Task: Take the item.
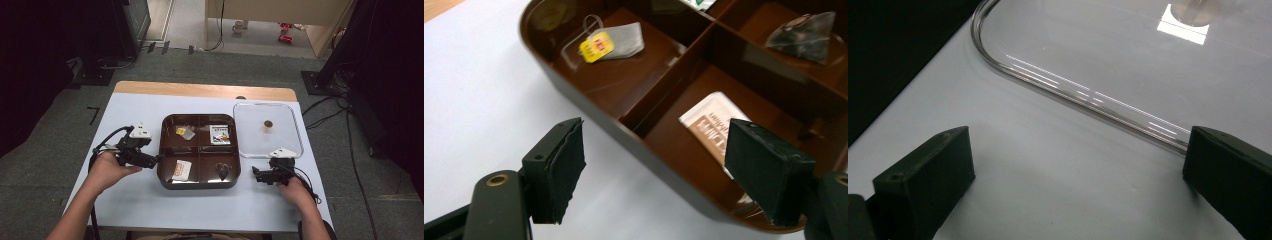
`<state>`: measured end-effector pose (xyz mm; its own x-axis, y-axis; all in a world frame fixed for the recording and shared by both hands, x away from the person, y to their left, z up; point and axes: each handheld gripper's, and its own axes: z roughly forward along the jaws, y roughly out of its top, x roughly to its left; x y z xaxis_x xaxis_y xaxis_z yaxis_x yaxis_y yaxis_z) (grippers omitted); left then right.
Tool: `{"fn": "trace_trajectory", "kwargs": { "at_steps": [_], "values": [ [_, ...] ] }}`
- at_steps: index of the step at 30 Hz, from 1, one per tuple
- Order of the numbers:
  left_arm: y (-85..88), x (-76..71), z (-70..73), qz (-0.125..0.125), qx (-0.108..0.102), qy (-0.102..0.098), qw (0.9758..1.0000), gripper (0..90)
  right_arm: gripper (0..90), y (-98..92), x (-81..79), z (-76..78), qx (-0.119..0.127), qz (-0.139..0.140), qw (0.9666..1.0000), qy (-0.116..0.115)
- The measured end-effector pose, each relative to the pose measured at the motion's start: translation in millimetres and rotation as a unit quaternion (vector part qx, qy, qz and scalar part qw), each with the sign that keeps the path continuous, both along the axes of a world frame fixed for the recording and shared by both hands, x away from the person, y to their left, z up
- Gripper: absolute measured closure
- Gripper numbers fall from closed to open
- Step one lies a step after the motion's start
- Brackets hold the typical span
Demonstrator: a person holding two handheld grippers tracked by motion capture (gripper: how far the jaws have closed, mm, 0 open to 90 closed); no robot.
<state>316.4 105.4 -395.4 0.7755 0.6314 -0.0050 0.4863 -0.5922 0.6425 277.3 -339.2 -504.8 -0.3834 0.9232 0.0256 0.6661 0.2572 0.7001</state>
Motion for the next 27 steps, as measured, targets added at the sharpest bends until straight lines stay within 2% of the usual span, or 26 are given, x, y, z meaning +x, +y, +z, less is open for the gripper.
{"fn": "trace_trajectory", "kwargs": {
  "at_steps": [6, 7, 10, 18, 20, 22, 25, 27],
  "values": [
    [-9.0, 0.9, 0.5, -0.01, -0.018, -0.003, 0.9998, 25.7, 0.0, 0.0, 0.0, -0.1, 0.0, 0.0, 1.0, 0.0],
    [-11.3, 0.6, 0.8, -0.016, -0.021, -0.003, 0.9996, 28.5, 0.0, 0.0, 0.1, -0.1, 0.0, 0.0, 1.0, 0.0],
    [-17.0, 0.9, 0.3, -0.027, -0.027, 0.003, 0.9992, 30.4, 0.0, 0.0, 0.1, -0.1, 0.001, 0.0, 1.0, 0.0],
    [-31.6, 3.5, -7.2, -0.036, -0.004, -0.005, 0.9993, 34.0, 0.0, 0.0, 0.0, 0.0, 0.001, -0.001, 1.0, 0.001],
    [-34.4, 4.7, -8.7, -0.037, -0.006, -0.006, 0.9993, 34.9, 0.0, 0.1, 0.0, 0.0, 0.001, -0.001, 1.0, 0.001],
    [-36.5, 5.9, -9.8, -0.042, -0.009, -0.002, 0.9991, 38.7, 0.0, 0.0, 0.0, 0.0, 0.0, 0.0, 1.0, 0.0],
    [-41.6, 5.8, -13.3, -0.053, 0.001, 0.002, 0.9986, 39.7, 0.0, 0.0, 0.0, 0.0, 0.0, 0.0, 1.0, 0.0],
    [-45.8, 5.6, -16.6, -0.06, 0.002, 0.008, 0.9982, 43.3, 0.0, 0.0, 0.0, 0.0, 0.0, 0.0, 1.0, 0.0]
  ]
}}
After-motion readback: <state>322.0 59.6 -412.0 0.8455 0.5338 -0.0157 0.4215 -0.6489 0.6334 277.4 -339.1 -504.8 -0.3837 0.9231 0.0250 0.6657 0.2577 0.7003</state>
